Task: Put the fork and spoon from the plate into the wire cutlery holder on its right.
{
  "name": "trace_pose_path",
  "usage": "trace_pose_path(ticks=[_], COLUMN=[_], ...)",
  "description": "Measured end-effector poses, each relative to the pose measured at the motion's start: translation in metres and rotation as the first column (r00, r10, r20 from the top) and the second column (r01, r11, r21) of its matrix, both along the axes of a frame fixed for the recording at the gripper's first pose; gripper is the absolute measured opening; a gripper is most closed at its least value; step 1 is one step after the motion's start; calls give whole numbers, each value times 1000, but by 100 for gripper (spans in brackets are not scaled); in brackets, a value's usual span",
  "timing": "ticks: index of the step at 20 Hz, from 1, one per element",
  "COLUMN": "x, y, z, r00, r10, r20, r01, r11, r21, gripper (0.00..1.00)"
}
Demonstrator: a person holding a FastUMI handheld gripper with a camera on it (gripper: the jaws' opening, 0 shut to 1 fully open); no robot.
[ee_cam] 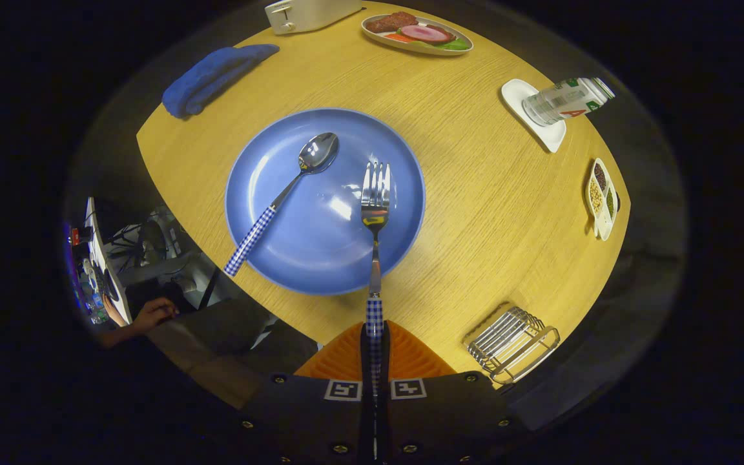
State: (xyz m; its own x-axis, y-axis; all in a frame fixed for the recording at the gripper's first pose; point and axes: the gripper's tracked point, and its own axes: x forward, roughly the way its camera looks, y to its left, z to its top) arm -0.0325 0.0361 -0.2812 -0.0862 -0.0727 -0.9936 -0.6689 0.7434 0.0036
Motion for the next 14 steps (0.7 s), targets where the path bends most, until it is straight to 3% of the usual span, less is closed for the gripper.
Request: trace_pose_path(ticks=[6, 14], x=[-17, -28], y=[-54, -127], z=[35, 74], r00=[999, 997], r10=[33, -49], r20=[-30, -56], r01=[-34, 46], r11=[999, 998], r21=[-33, -42], gripper=[2, 2])
